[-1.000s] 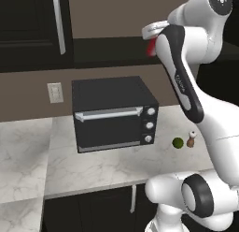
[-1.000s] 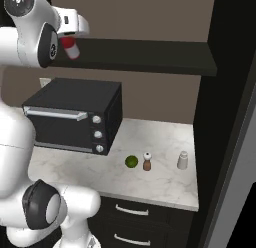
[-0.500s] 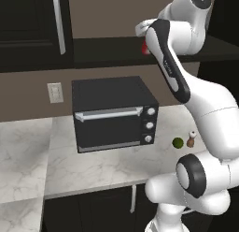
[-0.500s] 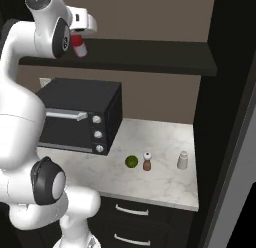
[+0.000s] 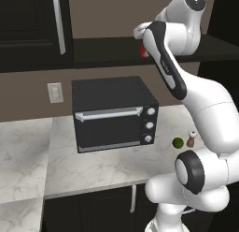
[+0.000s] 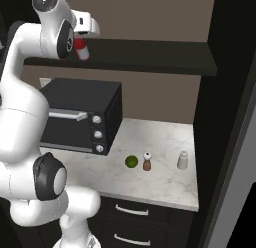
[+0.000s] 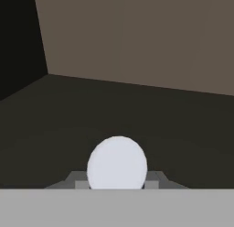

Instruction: There are various items on the counter. Only move the condiments/shakers into the cabinet.

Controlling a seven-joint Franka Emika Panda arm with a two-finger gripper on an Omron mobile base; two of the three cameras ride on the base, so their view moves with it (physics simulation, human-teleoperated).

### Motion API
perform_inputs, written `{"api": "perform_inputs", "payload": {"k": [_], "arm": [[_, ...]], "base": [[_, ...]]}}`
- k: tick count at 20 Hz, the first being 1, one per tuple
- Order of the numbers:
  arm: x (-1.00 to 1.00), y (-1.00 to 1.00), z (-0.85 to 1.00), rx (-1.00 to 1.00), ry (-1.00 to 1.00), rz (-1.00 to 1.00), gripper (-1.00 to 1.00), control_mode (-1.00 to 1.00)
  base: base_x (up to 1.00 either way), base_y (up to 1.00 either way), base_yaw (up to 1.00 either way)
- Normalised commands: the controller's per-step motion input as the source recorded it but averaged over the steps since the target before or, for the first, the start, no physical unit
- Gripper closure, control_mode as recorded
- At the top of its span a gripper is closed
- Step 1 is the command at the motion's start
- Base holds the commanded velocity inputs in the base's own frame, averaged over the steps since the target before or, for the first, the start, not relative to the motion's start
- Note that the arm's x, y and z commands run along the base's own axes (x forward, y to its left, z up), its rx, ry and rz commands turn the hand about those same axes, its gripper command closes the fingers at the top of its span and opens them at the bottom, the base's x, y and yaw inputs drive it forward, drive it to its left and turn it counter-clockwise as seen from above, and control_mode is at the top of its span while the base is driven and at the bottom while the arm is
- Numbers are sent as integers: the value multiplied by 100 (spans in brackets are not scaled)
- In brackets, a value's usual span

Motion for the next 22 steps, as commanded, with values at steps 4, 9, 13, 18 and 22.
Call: {"api": "perform_inputs", "payload": {"k": [4, 9, 13, 18, 22], "arm": [[13, 0, -13, 0, 0, 0, 100, -100], [31, 0, 0, 0, 1, 0, 100, -100], [40, 0, 0, 0, 0, 0, 100, -100], [33, 0, -8, 0, 0, 0, 100, -100], [8, 0, -29, 0, -4, 0, -100, -100]], "base": [[0, 0, 0], [0, 0, 0], [0, 0, 0], [0, 0, 0], [0, 0, 0]]}}
